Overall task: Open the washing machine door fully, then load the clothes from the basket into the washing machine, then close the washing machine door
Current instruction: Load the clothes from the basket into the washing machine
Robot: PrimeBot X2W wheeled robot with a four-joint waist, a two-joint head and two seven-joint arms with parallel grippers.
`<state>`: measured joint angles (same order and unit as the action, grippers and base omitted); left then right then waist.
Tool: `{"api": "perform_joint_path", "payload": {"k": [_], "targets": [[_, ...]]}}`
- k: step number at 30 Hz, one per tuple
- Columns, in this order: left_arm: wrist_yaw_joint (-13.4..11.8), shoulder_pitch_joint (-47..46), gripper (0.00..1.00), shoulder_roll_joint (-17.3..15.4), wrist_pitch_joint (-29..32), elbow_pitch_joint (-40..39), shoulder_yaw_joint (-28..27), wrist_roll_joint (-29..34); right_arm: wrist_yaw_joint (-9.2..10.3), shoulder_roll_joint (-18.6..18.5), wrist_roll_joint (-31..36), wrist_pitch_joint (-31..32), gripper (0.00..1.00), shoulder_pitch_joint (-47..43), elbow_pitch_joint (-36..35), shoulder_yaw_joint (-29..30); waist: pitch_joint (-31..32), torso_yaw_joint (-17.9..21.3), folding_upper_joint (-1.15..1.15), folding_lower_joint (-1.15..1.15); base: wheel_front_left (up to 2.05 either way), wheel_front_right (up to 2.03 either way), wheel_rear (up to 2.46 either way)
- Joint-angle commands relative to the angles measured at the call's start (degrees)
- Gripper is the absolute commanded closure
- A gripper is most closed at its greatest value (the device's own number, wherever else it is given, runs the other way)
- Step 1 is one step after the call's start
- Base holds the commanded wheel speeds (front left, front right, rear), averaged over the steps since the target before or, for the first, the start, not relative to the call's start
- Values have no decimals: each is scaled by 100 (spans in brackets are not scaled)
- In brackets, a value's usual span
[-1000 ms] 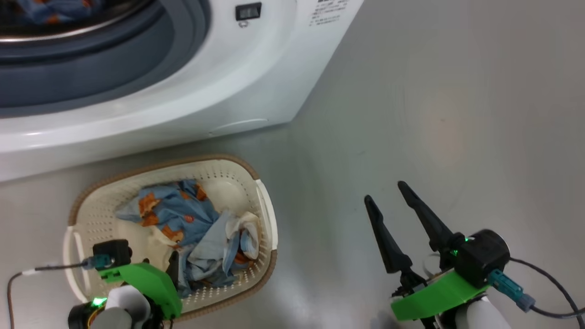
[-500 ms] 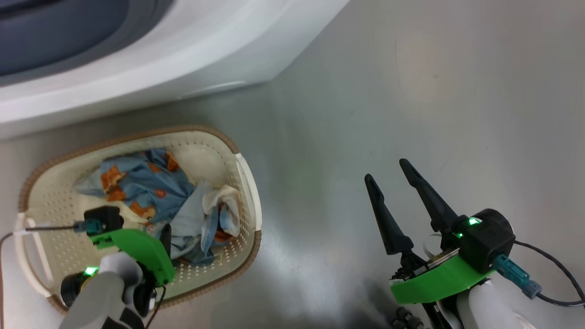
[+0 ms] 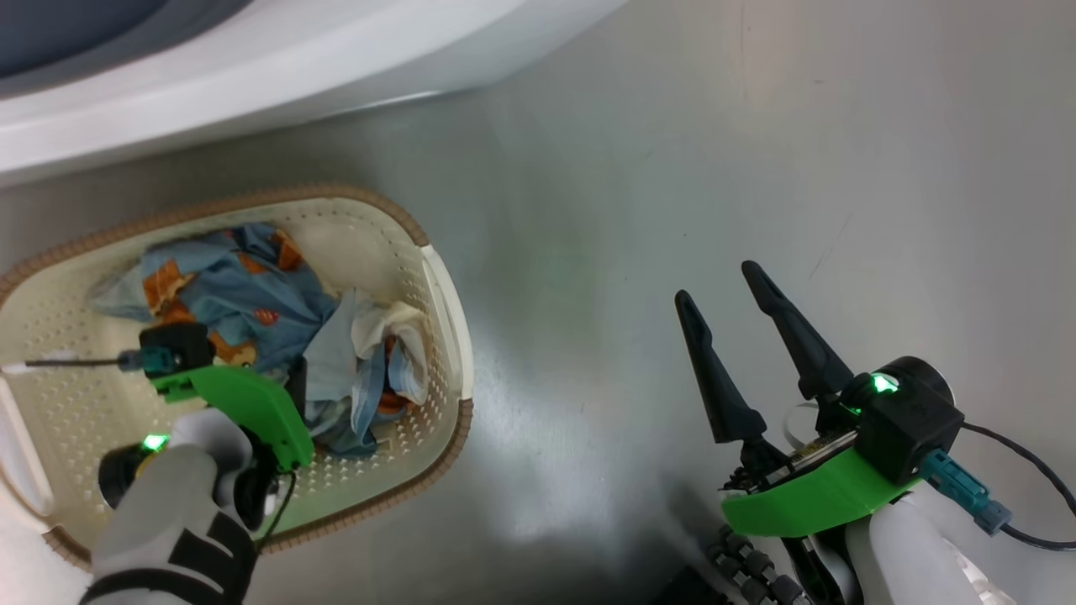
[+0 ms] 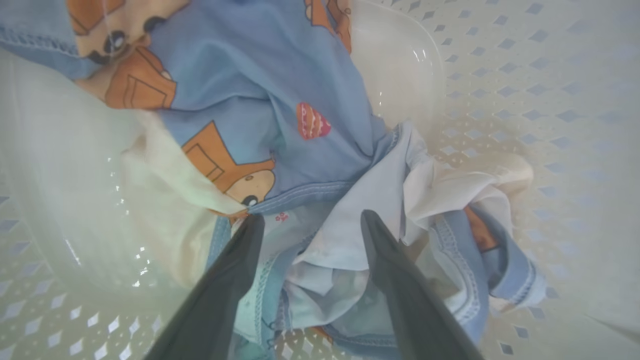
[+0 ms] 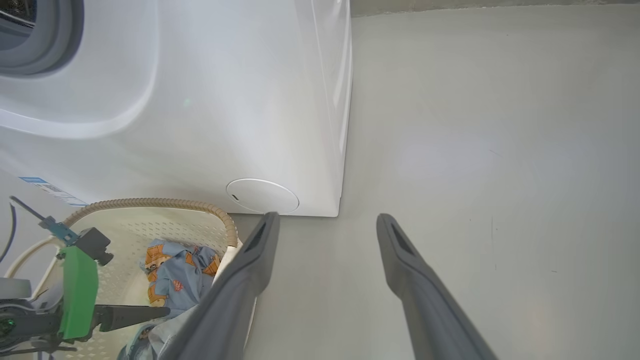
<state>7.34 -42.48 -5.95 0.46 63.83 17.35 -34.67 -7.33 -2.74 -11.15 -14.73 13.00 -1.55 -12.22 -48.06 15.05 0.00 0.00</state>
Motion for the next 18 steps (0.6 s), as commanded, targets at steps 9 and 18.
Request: {"api": "perform_joint_path", "payload": {"k": [9,18], "targets": [[14,-267,0,-320,-228,279,121,-297,-16,-14,-14,-27,0,-92,-250,-39,-323,3,0,0,0,0,0],[14,-638,0,-324,-327,536,248,-428,-16,-14,16,-27,0,-86,-346,-1,-571,-45,0,0,0,0,0]]}}
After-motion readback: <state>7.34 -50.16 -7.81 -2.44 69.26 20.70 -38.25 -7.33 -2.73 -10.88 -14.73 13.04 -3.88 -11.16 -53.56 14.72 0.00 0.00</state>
